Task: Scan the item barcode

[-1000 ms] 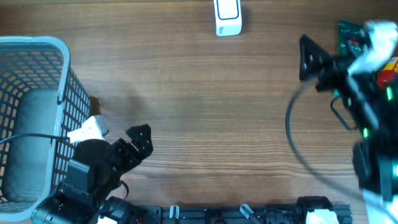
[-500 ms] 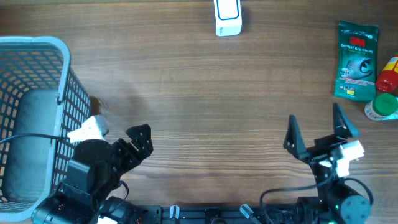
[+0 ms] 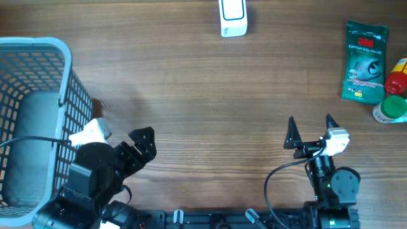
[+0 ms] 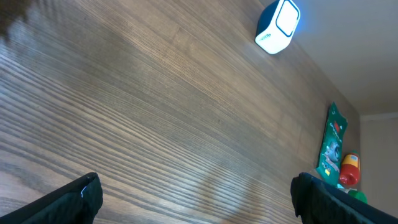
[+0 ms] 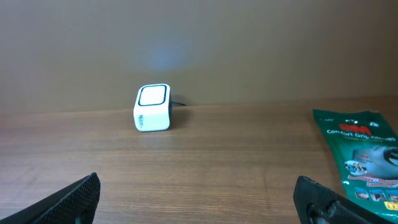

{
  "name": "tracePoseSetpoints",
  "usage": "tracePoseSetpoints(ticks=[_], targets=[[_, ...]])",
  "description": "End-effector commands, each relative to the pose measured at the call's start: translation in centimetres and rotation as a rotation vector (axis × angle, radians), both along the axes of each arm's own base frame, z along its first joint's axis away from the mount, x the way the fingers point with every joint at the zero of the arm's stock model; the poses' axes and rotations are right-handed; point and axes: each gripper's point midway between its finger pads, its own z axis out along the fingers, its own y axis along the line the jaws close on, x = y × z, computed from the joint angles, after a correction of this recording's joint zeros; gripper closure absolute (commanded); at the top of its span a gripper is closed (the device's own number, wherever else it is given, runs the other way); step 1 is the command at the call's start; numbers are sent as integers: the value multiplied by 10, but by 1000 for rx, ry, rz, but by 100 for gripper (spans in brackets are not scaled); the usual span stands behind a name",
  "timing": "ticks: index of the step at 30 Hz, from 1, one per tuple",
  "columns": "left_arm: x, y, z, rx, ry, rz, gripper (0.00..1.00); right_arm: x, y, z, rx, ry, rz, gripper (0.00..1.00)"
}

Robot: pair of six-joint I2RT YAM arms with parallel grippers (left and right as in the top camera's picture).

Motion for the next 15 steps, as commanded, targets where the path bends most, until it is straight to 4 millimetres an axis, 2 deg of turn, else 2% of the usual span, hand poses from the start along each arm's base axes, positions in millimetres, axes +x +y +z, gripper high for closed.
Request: tracePoseSetpoints(ticks=[1,15], targets=[[1,2,2,22,-16,-2,0,0,-4,3,-32,-15,-23,0],[1,2,2,22,-16,-2,0,0,-4,3,-29,-15,-21,0]])
